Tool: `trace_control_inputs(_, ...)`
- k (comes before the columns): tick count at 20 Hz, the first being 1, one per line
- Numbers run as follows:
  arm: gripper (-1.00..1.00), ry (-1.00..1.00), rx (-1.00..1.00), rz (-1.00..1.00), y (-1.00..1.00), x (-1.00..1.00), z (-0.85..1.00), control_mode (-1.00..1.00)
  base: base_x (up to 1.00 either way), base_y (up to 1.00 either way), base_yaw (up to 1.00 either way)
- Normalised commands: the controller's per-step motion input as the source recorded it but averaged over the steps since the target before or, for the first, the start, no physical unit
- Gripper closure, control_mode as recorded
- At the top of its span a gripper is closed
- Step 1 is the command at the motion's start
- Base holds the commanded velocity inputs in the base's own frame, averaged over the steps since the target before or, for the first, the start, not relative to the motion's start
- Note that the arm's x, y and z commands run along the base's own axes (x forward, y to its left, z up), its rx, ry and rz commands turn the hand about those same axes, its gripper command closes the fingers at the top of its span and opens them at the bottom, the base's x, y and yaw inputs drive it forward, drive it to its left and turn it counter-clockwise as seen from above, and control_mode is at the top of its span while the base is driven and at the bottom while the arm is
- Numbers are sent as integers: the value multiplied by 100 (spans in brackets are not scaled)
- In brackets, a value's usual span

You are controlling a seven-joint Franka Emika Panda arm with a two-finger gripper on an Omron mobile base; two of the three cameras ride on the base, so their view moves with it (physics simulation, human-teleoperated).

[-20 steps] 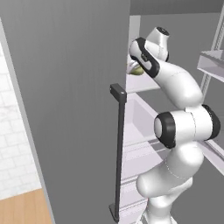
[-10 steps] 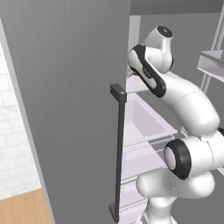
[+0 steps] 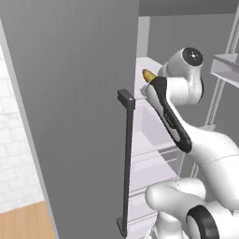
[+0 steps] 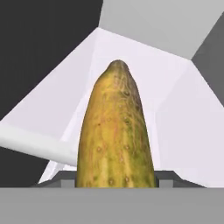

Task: Place one cucumber and one chicken drumstick in each tupperware on the nearby counter, to pack two identical lunches.

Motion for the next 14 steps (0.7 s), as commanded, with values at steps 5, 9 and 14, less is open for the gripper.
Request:
trace_control_inputs(5, 100, 0, 14, -38, -1, -99, 50, -100, 0, 0, 0)
trace_control_inputs(9, 100, 0, 12, -23, -4, -100, 56, -100, 0, 0, 0)
trace_control_inputs(14, 100, -2, 15, -4, 0, -100, 19, -100, 0, 0, 0)
